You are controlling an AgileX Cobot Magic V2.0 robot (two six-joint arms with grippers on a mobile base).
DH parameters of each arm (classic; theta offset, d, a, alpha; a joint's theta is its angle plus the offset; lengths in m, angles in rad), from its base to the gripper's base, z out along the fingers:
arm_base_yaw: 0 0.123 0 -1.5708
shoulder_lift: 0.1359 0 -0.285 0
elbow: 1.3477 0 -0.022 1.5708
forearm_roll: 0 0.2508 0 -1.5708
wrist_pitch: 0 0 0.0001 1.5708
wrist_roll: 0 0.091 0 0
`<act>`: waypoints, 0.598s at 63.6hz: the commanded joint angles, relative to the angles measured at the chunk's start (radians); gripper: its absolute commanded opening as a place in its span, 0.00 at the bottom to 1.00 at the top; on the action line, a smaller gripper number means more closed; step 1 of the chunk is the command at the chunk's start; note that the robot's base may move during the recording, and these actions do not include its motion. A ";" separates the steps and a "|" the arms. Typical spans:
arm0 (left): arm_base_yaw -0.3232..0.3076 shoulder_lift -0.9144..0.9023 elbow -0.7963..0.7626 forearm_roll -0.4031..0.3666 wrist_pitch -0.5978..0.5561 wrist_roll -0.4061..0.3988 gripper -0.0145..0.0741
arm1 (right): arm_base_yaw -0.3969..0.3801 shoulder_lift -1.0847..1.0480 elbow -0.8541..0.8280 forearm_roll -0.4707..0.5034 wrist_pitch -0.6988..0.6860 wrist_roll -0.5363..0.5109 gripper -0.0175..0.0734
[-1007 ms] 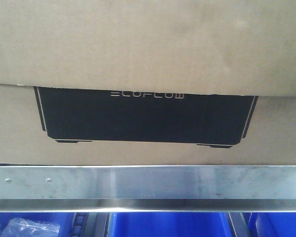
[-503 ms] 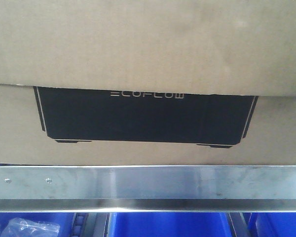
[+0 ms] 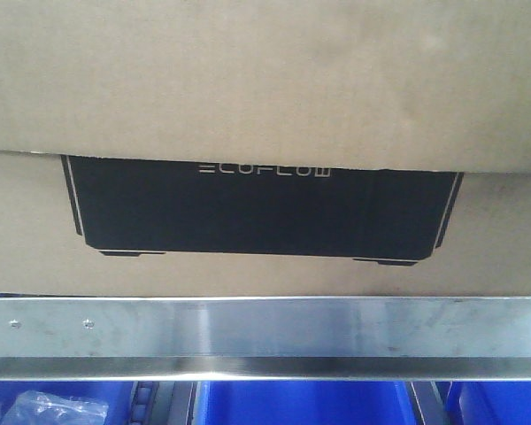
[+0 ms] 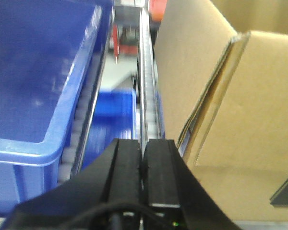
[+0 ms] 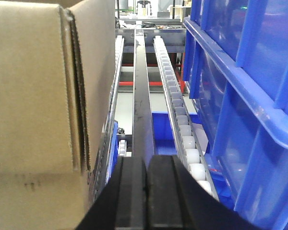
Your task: Grab box from left shelf to table start
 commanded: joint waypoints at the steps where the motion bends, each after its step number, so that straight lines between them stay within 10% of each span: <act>1: -0.006 0.099 -0.101 0.000 -0.020 -0.005 0.15 | -0.005 0.004 -0.004 -0.004 -0.084 -0.005 0.25; 16: -0.006 0.301 -0.276 0.022 0.013 -0.030 0.15 | -0.005 0.004 -0.004 -0.004 -0.084 -0.005 0.25; 28: -0.007 0.398 -0.411 0.286 0.160 -0.452 0.15 | -0.005 0.004 -0.004 -0.004 -0.084 -0.005 0.25; 38: -0.078 0.486 -0.537 0.359 0.317 -0.477 0.15 | -0.005 0.004 -0.004 -0.004 -0.084 -0.005 0.25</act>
